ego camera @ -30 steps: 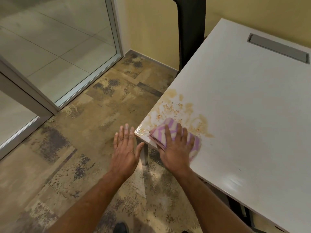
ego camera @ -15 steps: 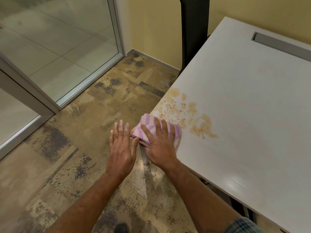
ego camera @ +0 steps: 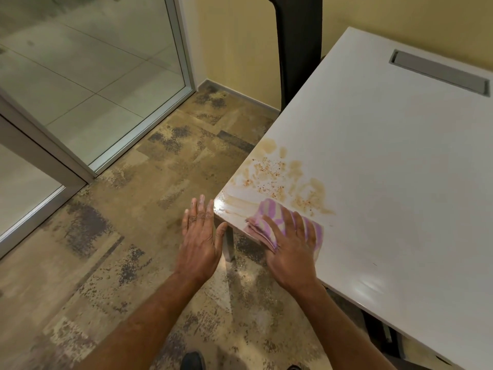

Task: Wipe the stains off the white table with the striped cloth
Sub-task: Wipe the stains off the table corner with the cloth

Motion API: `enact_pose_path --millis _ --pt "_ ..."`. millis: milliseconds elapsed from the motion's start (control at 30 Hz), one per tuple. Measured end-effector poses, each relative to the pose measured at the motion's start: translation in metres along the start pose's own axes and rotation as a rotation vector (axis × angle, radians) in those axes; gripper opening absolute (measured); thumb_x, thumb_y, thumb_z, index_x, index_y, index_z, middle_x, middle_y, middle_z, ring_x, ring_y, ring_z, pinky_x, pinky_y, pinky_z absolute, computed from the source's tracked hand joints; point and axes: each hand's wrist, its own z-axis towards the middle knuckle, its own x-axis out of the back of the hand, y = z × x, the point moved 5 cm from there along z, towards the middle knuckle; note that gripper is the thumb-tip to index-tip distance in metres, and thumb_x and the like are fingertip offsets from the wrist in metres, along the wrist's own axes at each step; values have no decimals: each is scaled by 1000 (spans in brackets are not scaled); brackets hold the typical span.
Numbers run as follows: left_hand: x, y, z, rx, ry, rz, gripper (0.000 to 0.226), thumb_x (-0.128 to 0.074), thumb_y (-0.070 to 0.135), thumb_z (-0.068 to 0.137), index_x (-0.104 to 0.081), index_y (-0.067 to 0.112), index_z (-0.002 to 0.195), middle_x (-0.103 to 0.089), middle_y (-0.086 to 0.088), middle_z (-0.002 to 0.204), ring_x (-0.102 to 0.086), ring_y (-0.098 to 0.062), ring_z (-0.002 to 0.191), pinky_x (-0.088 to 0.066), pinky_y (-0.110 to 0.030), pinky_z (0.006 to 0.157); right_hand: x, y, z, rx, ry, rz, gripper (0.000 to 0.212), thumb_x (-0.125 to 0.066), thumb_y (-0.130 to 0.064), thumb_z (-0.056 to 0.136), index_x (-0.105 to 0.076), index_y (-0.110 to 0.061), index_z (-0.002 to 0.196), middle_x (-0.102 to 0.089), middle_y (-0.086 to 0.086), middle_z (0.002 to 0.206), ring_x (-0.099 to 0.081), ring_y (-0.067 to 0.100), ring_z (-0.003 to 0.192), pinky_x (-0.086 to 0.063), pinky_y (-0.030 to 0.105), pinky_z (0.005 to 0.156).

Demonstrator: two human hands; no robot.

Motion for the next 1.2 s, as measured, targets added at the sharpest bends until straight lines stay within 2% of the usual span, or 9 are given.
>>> enact_pose_path --millis 267,433,567,700,800,867,1000,1100,1200 --pt "-7 -3 -5 41 -27 -11 63 -24 47 112 -6 19 166 10 3 173 18 -11 160 3 -42 132 6 35 -21 -168 78 -111 62 -53 -55 96 -36 -45 155 -20 6 172 -18 36 158 -13 63 126" --pt "-7 -21 -1 60 -26 7 67 -18 51 109 -7 17 166 7 0 175 17 -12 160 0 -44 133 0 7 14 -222 95 -93 66 -44 -69 97 -33 -43 157 -20 12 171 -17 40 157 -10 65 123" --pt "-8 -29 3 59 -9 -3 68 -17 52 109 -11 16 166 3 -1 175 14 -13 161 -1 -44 133 -4 -21 47 -180 93 -86 69 -35 -74 96 -27 -44 158 -15 12 172 -12 40 158 -7 64 123" --pt "-7 -34 6 58 5 -9 67 -17 51 109 -11 16 166 2 -1 175 15 -11 161 0 -42 132 -12 -53 80 -144 77 -81 72 -33 -78 95 -23 -45 158 -11 12 172 -10 40 158 -5 65 123" --pt "-2 -35 12 61 30 -36 66 -18 49 109 -11 16 166 1 -2 176 14 -11 161 -2 -43 133 -19 -79 98 -68 59 -87 71 -26 -77 95 -23 -46 159 -10 12 173 -10 41 158 -5 66 123" --pt "3 -36 15 67 49 -66 67 -18 51 109 -11 17 166 0 -2 176 14 -11 161 -2 -43 133 -24 -95 104 4 48 -84 73 -28 -77 93 -25 -45 159 -9 12 173 -10 40 158 -4 65 123" --pt "13 -39 16 80 100 -123 66 -22 49 109 -13 16 166 -3 -2 176 11 -11 161 -1 -41 133 -32 -106 97 160 15 -68 64 -40 -66 98 -27 -47 158 -7 7 174 -3 36 160 3 63 125" --pt "16 -40 17 88 105 -135 65 -24 46 110 -14 15 166 -3 -2 175 11 -10 161 -3 -43 133 -31 -102 80 260 -7 -44 61 -37 -62 101 -25 -47 159 -7 4 175 -1 32 161 4 59 126" --pt "15 -37 18 88 88 -137 67 -22 50 109 -15 15 166 -3 -2 175 11 -10 161 -4 -44 133 -24 -89 56 277 -13 21 59 -34 -57 101 -25 -48 159 -6 -1 175 1 28 161 4 57 127"
